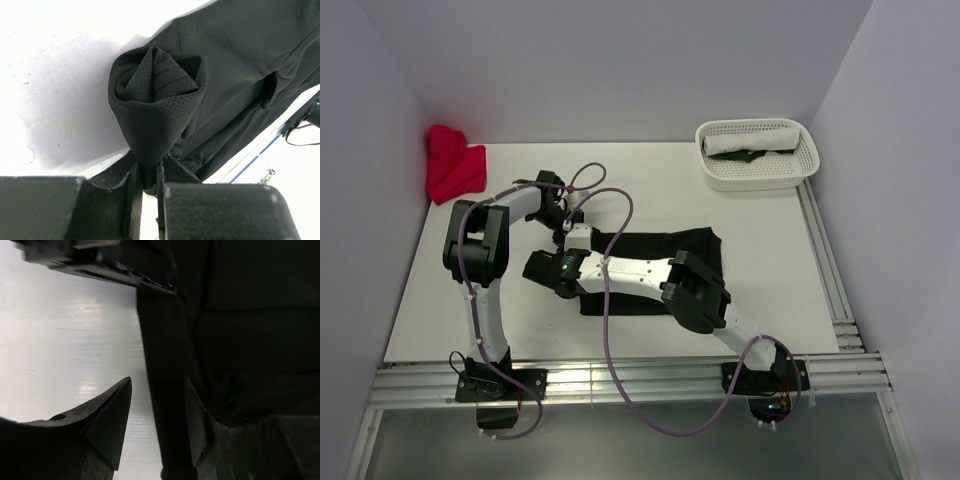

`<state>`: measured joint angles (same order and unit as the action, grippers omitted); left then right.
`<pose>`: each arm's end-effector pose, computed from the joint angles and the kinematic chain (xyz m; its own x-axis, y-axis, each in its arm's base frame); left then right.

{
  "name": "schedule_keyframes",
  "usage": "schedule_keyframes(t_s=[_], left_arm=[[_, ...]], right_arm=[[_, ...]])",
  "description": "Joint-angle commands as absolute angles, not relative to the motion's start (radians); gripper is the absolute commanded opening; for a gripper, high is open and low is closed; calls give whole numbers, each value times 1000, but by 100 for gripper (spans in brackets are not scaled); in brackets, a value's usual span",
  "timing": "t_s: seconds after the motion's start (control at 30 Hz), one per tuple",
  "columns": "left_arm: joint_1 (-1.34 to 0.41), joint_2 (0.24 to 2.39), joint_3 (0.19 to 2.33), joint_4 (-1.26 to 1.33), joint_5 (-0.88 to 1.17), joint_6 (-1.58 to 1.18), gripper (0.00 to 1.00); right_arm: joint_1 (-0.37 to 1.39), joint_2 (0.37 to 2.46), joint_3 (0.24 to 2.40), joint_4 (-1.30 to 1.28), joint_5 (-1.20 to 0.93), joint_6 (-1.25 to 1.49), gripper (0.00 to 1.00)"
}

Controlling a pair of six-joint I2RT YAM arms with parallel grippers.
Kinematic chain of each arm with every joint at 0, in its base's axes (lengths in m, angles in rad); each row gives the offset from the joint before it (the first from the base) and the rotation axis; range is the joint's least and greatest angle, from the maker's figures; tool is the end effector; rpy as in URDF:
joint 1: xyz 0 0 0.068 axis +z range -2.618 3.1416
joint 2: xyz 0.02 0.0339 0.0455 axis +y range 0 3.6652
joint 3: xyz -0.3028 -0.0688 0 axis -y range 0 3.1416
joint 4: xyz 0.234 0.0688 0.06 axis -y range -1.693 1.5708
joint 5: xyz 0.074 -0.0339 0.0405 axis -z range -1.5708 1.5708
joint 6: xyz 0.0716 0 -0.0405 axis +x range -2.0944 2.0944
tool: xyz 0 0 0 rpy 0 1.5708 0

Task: Roll the t-shirts
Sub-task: Roll the tshirt

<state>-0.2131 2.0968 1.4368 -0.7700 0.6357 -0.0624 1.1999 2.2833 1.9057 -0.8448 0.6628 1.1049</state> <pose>0.3938 -0.1287 0.1490 -0.9815 0.1610 -0.1034 0.1908 0.7804 -0.5955 0.2231 0.4520 0.1895 -0.7414 0.0367 -0.6701 0.0085 0.9989 0.0452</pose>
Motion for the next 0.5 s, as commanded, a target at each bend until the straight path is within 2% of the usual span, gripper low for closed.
schedule_keyframes(t_s=[0.0, 0.27, 0.47], left_arm=[[-215, 2085, 1459, -761, 545, -15, 13], [-218, 2091, 1466, -764, 538, -17, 13], [-219, 2097, 1479, -767, 537, -20, 18]], right_arm=[[1212, 2284, 1951, -919, 718, 1100, 54], [1232, 2301, 1895, -900, 666, 1120, 54], [1243, 2316, 1879, -916, 626, 1146, 54]])
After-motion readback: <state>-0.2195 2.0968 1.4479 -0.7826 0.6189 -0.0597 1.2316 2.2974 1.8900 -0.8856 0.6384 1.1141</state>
